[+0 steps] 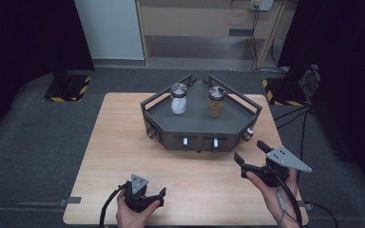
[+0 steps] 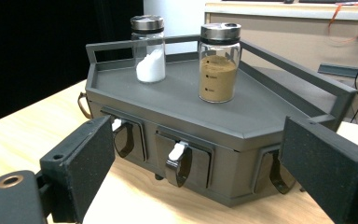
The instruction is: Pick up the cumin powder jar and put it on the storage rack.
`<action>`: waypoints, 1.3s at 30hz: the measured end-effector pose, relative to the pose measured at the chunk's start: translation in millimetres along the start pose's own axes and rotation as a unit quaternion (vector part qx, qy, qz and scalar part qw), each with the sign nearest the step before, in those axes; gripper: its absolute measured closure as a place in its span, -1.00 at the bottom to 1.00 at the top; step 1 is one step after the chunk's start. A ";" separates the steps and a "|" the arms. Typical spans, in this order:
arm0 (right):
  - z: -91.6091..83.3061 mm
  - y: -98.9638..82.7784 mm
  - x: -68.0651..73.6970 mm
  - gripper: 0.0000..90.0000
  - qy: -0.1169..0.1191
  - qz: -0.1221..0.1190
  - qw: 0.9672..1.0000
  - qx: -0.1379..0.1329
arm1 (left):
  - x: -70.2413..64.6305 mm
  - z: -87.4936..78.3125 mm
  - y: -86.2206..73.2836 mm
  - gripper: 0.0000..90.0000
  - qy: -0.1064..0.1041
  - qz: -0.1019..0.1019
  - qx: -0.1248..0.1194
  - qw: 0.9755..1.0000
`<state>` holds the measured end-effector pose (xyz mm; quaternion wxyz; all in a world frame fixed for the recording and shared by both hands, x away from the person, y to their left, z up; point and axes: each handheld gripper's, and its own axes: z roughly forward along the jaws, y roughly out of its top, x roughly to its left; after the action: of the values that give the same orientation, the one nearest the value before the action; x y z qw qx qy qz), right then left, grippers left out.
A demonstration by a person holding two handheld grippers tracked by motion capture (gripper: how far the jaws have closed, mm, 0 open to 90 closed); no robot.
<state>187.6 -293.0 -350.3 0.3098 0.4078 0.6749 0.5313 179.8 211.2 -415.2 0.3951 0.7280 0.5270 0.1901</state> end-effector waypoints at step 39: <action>-18.5 -72.4 -8.7 -0.78 -0.014 0.013 0.997 0.081 | 3.3 0.1 -1.0 -0.76 -0.009 -0.006 -0.005 1.000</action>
<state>160.0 -316.6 -416.1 0.2784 0.4479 0.7058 0.4730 180.5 214.3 -416.4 0.4040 0.7249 0.5268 0.1840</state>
